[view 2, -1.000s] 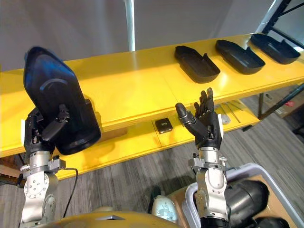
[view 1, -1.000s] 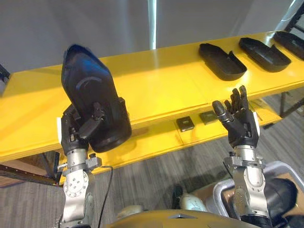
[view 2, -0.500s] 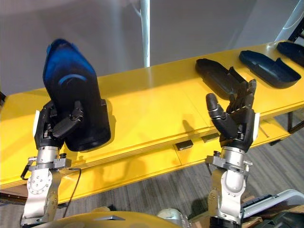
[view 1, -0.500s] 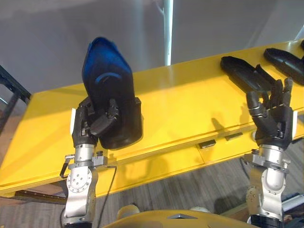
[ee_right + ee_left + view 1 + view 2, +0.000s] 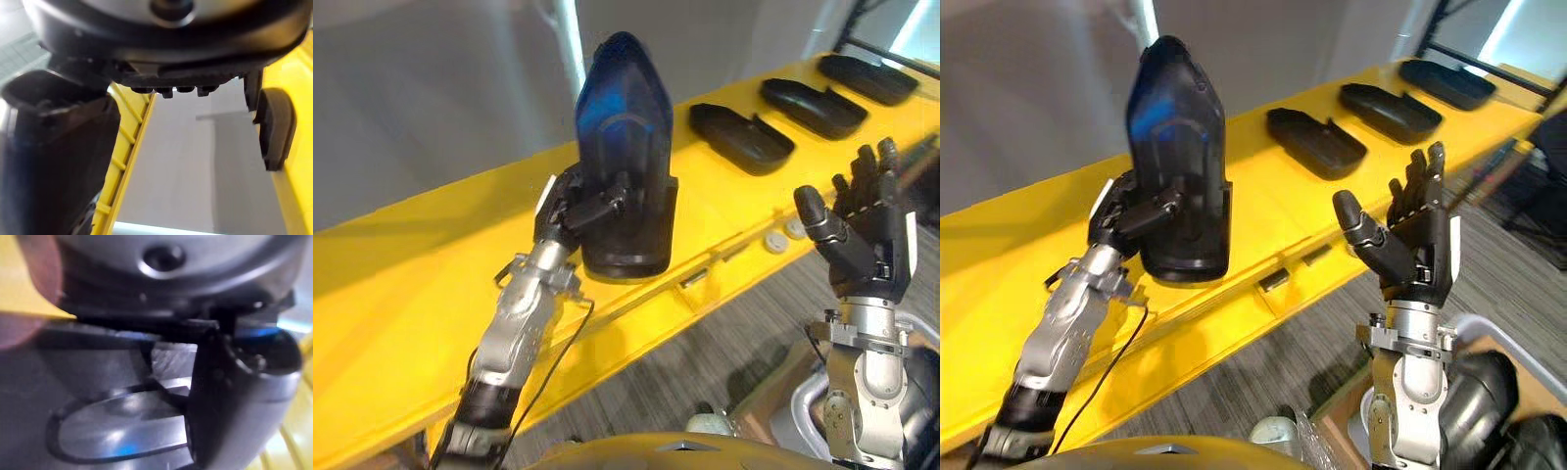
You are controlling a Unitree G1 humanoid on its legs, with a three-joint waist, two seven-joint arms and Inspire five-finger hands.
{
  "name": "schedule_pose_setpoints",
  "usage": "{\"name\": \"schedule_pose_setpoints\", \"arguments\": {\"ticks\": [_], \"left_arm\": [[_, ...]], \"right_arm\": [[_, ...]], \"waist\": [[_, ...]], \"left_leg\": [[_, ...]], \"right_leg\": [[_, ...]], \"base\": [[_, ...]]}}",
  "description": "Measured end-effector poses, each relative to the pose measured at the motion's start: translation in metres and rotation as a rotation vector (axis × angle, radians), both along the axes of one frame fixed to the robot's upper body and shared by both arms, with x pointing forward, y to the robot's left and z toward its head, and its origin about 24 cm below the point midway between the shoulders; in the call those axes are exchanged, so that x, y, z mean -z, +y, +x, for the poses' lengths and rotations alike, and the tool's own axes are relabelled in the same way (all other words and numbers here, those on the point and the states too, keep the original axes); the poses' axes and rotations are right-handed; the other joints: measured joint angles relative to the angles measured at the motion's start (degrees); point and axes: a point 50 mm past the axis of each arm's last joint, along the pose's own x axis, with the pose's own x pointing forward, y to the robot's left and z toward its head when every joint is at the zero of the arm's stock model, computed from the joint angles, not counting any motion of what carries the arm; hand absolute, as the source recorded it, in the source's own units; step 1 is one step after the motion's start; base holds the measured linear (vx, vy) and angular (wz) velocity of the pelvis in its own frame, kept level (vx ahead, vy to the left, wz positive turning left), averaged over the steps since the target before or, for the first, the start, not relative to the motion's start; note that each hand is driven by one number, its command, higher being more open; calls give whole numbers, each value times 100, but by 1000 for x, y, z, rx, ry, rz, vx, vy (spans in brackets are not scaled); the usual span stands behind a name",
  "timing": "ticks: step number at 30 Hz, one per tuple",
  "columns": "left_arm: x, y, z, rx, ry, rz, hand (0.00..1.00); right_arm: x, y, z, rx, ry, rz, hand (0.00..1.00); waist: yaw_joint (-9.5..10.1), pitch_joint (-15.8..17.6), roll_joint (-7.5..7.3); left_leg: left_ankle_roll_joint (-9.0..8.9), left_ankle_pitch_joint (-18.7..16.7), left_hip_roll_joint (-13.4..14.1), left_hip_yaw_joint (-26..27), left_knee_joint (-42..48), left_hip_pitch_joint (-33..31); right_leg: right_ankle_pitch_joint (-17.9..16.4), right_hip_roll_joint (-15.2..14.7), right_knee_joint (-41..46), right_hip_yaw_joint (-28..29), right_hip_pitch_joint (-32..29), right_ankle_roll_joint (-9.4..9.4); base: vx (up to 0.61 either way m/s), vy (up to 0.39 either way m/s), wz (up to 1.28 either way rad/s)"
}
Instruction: Walk over and take three plastic housings, then place them on the shelf
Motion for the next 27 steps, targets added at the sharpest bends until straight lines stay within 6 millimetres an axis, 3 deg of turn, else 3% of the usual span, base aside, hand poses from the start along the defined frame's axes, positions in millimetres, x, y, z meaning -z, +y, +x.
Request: {"name": "schedule_pose_setpoints", "arguments": {"ticks": [4,17,22,27], "left_arm": [[4,5,30,-129,102,-7,0],[15,33,67,-606,346,-82,0],[19,34,72,-635,419,-103,0],[24,22,77,-557,473,-73,0]], "right_arm": [[9,7,-4,-44,42,25,100],[30,40,-9,-243,147,42,100],[32,49,-9,-279,156,54,100],[37,52,-12,-291,187,67,100]], "waist": [[-220,-14,25],[-422,-16,43],[-493,-16,43],[-530,-17,44]], "left_leg": [[-72,265,124,272,-409,202],[-86,352,201,409,-428,207],[-81,370,200,413,-430,207],[-79,378,202,417,-432,209]], "right_leg": [[55,261,-8,205,-154,-88],[82,366,-7,357,-220,-118],[97,367,-7,362,-220,-133],[105,370,-7,371,-220,-135]], "base": [[-3,-52,-32],[-8,-14,-4],[0,0,0],[0,0,0]]}}
